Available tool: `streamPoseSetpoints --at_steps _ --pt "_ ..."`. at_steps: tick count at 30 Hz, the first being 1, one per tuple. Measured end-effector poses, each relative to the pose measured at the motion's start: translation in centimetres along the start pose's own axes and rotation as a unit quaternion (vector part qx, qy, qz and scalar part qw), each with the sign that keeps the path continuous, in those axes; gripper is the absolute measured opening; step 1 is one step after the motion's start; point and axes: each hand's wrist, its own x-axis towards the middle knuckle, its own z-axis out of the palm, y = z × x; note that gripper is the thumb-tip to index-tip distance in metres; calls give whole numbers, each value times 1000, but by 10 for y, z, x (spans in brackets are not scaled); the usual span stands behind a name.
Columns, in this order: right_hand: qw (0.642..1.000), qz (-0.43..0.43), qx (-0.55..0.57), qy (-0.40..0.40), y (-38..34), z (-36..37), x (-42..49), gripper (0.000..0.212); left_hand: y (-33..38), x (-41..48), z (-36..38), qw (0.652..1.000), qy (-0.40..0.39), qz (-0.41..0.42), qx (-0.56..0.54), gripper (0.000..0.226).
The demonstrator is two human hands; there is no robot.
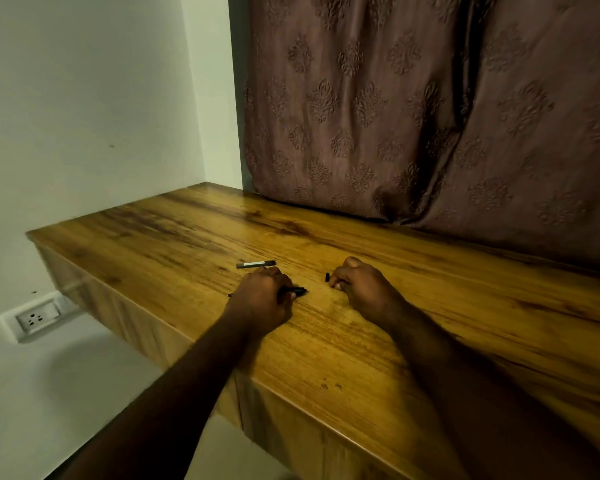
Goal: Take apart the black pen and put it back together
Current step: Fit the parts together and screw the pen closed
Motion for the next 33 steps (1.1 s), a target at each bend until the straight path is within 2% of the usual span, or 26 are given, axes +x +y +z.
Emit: streamPoseSetpoints --at_steps 2,5,7,9,15,18,21,25,33 --pt "999 11 11 29 0 1 0 15 1 0 0 1000 4 1 -6 29" --pt "986 57 84 132 2 -2 -1 13 1 0 0 1000 17 -4 -26 19" --pt "962 101 148 207 0 -7 -3 12 1 0 0 999 28 -4 -41 17" --pt "929 142 240 245 -9 -13 -6 11 0 -1 1 998 39 2 -49 20" --pt "808 229 498 217 -37 -9 -11 8 2 -5 -1 994 92 17 -49 30" --pt "761 221 578 193 -49 -8 -13 11 0 -6 1 994 98 9 -38 16" --pt "732 198 628 176 -55 -7 -13 5 1 -6 0 993 109 21 -34 14" --pt "719 193 649 157 -58 -5 -11 5 5 -6 -1 992 123 30 -24 17" --pt "737 187 633 142 -63 0 -8 15 6 -6 -1 992 119 43 -11 16"
